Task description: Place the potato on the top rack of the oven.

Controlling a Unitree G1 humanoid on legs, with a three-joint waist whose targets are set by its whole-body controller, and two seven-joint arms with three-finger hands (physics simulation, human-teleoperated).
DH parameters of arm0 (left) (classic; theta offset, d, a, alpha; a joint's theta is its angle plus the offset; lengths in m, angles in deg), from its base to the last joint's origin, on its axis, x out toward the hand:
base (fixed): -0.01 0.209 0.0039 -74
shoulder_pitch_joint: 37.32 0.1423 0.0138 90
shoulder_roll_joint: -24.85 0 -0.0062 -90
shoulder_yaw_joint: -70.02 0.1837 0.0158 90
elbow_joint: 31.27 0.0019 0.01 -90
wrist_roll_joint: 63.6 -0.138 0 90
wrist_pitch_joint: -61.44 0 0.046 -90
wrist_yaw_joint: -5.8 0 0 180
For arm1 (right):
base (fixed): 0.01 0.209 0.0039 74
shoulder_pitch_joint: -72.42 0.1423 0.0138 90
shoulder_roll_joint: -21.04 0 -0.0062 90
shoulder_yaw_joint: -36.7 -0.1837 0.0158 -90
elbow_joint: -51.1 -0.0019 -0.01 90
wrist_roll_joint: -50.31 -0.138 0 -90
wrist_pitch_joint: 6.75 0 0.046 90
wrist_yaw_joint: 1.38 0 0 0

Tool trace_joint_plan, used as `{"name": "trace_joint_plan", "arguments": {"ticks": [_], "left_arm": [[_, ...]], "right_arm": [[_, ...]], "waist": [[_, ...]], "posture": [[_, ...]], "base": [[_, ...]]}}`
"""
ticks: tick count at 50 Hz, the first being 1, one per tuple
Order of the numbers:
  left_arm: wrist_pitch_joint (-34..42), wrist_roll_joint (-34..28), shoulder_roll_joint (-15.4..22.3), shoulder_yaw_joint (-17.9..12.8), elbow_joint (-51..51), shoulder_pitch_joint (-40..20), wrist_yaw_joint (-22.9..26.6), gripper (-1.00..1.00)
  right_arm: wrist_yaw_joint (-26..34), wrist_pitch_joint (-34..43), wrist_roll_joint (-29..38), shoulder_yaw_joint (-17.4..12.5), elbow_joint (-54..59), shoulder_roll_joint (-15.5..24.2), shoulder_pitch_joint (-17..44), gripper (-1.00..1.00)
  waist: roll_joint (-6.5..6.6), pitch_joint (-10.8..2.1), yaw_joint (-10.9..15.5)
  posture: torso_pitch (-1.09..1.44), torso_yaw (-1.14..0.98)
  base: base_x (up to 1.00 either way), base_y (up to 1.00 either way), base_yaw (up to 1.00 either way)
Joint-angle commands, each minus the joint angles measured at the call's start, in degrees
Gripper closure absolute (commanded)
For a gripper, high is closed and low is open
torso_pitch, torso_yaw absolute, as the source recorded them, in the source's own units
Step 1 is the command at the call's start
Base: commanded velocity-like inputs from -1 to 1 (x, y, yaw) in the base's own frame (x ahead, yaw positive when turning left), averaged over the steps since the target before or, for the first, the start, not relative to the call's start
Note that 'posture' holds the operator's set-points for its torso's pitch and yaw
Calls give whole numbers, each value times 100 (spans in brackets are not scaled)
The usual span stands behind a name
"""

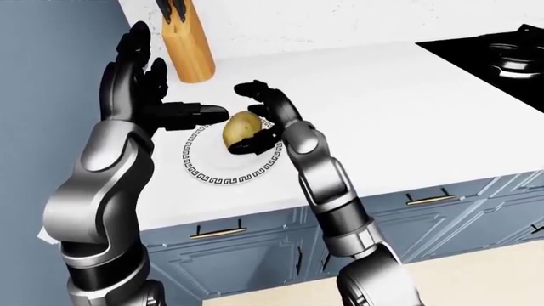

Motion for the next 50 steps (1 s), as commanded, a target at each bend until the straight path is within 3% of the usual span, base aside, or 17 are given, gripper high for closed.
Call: {"name": "trace_joint_plan", "arguments": {"ticks": [1, 30, 37, 50], "left_arm": [[-158, -8, 70, -63, -146, -182, -6, -100], [-206, 12, 84, -71, -107, -176, -24, -100], [-134, 35, 90, -83, -166, -193, -45, -100], [-183, 42, 98, -83, -135, -187, -46, -100]], "right_arm": [[14, -189, 71, 40, -150, -16, 175, -48], [42, -711, 926, 155, 260, -160, 94, -29], [14, -754, 1006, 143, 301, -208, 109, -17], [-12, -830, 1132, 128, 382, -253, 146, -11]], "waist": [[31, -153, 1], [55, -166, -12], [61, -167, -21], [73, -161, -30]], "posture": [[0, 0], [0, 0], [0, 0], [0, 0]], "base": [[0, 0, 0], [0, 0, 0], [0, 0, 0], [0, 0, 0]]}}
